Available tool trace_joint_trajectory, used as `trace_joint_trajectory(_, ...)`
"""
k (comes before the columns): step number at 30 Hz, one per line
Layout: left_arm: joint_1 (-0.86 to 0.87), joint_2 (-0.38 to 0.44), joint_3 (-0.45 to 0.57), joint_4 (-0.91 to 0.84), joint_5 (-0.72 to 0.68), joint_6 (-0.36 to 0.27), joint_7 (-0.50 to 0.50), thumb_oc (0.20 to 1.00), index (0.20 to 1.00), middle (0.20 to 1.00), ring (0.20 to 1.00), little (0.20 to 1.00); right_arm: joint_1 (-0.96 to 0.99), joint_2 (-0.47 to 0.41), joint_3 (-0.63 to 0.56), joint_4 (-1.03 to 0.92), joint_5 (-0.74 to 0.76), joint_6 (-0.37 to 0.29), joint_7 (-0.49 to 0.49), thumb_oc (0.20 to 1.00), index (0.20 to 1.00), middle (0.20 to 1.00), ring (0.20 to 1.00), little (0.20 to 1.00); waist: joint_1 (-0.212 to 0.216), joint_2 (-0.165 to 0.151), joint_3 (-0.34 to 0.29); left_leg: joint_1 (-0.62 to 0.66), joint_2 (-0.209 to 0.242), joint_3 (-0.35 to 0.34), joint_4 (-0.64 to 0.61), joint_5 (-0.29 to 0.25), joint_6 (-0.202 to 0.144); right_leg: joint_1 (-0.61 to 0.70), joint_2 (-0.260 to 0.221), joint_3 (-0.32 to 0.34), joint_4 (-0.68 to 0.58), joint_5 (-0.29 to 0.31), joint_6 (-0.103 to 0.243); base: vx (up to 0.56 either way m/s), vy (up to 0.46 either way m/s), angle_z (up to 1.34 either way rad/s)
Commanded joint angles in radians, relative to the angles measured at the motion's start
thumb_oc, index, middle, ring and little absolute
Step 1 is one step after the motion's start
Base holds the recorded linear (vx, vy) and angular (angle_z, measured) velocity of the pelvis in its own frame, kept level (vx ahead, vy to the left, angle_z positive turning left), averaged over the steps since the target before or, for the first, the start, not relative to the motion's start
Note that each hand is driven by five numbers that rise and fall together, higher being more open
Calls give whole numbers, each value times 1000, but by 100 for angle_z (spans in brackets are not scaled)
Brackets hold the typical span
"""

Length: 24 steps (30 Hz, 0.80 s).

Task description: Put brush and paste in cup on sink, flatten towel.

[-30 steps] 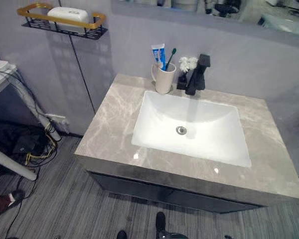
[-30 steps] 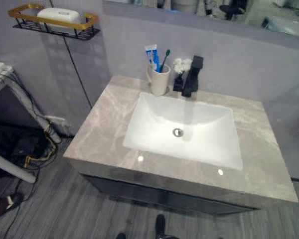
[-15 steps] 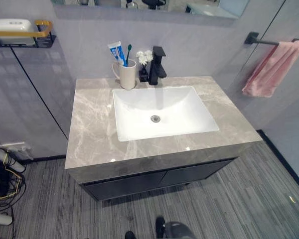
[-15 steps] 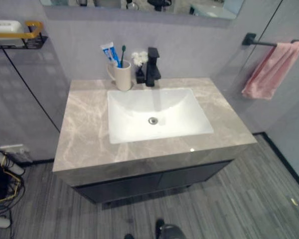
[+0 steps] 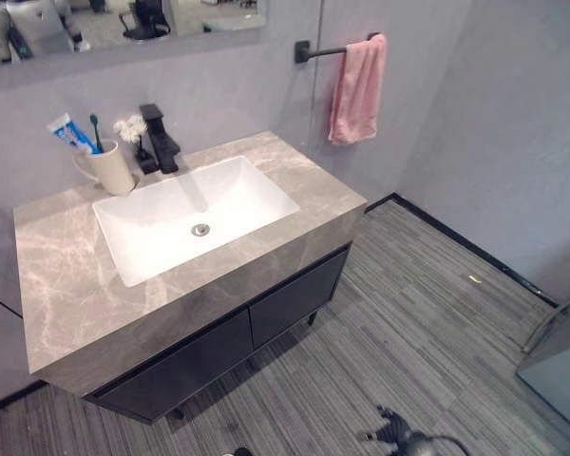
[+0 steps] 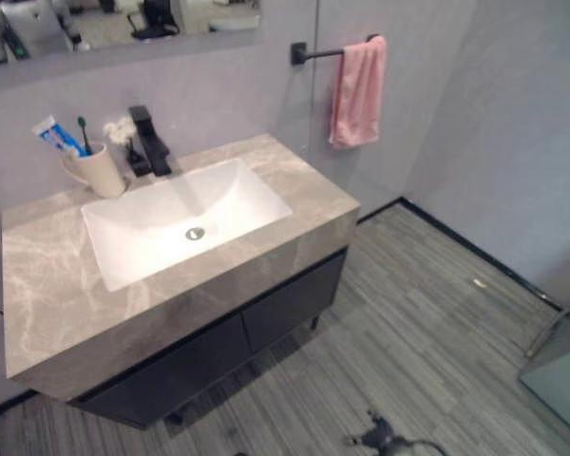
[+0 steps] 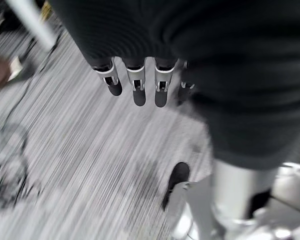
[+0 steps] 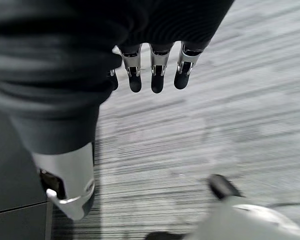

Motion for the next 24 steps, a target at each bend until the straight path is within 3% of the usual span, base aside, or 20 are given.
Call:
trace_joint_trajectory(1, -110, -11, -18, -35, 18, -20, 106, 1000, 1000, 1000, 1000, 1000, -36, -40, 12, 20, -58, -21, -58, 1000, 1000, 1000, 1000, 1000, -3, 0, 68, -69, -60, -195, -56, 68, -20, -34, 36, 48, 3, 74, 40, -140, -202, -63)
trace_joint_trajectory(3, -141, -27, -34, -52, -20, -34, 122, 1000, 1000, 1000, 1000, 1000, -39, -42, 15, 48, -58, -23, -63, 1000, 1000, 1000, 1000, 1000, 4, -4, 78, -96, -109, -345, -17, 38, -19, -33, 50, 97, -24, 92, 35, -82, -164, -64)
trace_joint_trajectory(4, -141, -27, -34, -52, -20, -34, 123, 1000, 1000, 1000, 1000, 1000, -40, -42, 15, 48, -58, -23, -63, 1000, 1000, 1000, 1000, 1000, 4, -4, 76, -99, -108, -345, -17, 40, -19, -35, 51, 97, -25, 94, 35, 41, -145, -92)
trace_joint_trajectory(5, -168, -37, -57, -73, -59, -51, 132, 1000, 1000, 1000, 1000, 1000, -52, -43, 21, 84, -59, -25, -63, 1000, 1000, 1000, 1000, 1000, 19, -2, 80, -115, -173, -491, 6, 14, -7, -41, 74, 169, -33, 108, 33, 66, -102, -105)
trace_joint_trajectory(6, -178, -39, -66, -74, -70, -56, 132, 1000, 1000, 1000, 1000, 1000, -55, -45, 27, 96, -60, -23, -63, 1000, 1000, 1000, 1000, 1000, 24, -1, 82, -123, -196, -545, 10, 15, -3, -43, 85, 203, -33, 116, 31, 95, -108, -124)
trace_joint_trajectory(12, -197, -65, -98, -35, -75, -49, 74, 1000, 1000, 1000, 1000, 1000, -64, -82, -89, 223, 39, -5, -50, 1000, 1000, 1000, 1000, 1000, 8, 8, 53, -156, -237, -666, -43, 42, 9, -35, 143, 405, -51, 123, 26, 140, 34, -116)
trace_joint_trajectory(14, -197, -72, -117, -35, -61, -52, 53, 1000, 1000, 1000, 1000, 1000, -59, -90, -105, 244, 42, 3, -38, 1000, 1000, 1000, 1000, 1000, 8, 9, 56, -177, -237, -675, -39, 59, 4, -32, 150, 430, -42, 119, 28, 122, 72, -146)
trace_joint_trajectory(16, -190, -72, -132, -33, -42, -48, 32, 1000, 1000, 1000, 1000, 1000, -42, -95, -128, 277, 38, 12, -23, 1000, 1000, 1000, 1000, 1000, 9, 9, 52, -178, -226, -642, -30, 50, 9, -16, 150, 449, -33, 92, 32, 201, 183, -111)
trace_joint_trajectory(17, -176, -77, -158, -46, -13, -54, 22, 1000, 1000, 1000, 1000, 1000, -13, -93, -146, 318, 15, 26, -19, 1000, 1000, 1000, 1000, 1000, 10, 7, 43, -152, -228, -624, -38, 35, 27, -11, 134, 451, -7, 77, 42, 201, 227, -71)
trace_joint_trajectory(20, -183, -76, -170, -60, -12, -57, 8, 1000, 1000, 1000, 1000, 1000, -10, -98, -167, 332, 15, 31, -15, 1000, 1000, 1000, 1000, 1000, 8, 6, 40, -121, -224, -591, -61, 25, 37, -40, 127, 433, 57, 72, 64, 113, 178, -30)
trace_joint_trajectory(22, -184, -63, -155, -67, -30, -59, 4, 1000, 1000, 1000, 1000, 1000, -19, -97, -169, 314, 20, 27, -10, 1000, 1000, 1000, 1000, 1000, 10, 3, 43, -88, -204, -552, -83, 15, 36, -110, 109, 346, 130, 86, 95, 16, 102, -34)
trace_joint_trajectory(23, -184, -63, -155, -67, -30, -59, 4, 1000, 1000, 1000, 1000, 1000, -19, -97, -169, 314, 20, 27, -10, 1000, 1000, 1000, 1000, 1000, 10, 3, 42, -89, -204, -552, -83, 15, 36, -111, 109, 346, 130, 86, 95, 0, 82, -108)
trace_joint_trajectory(24, -185, -51, -122, -61, -68, -56, 12, 1000, 1000, 1000, 1000, 1000, -32, -97, -170, 288, 31, 22, -10, 1000, 1000, 1000, 1000, 1000, 24, 0, 47, -34, -182, -499, -123, 8, 31, -157, 46, 151, 137, 106, 98, 8, 54, -123)
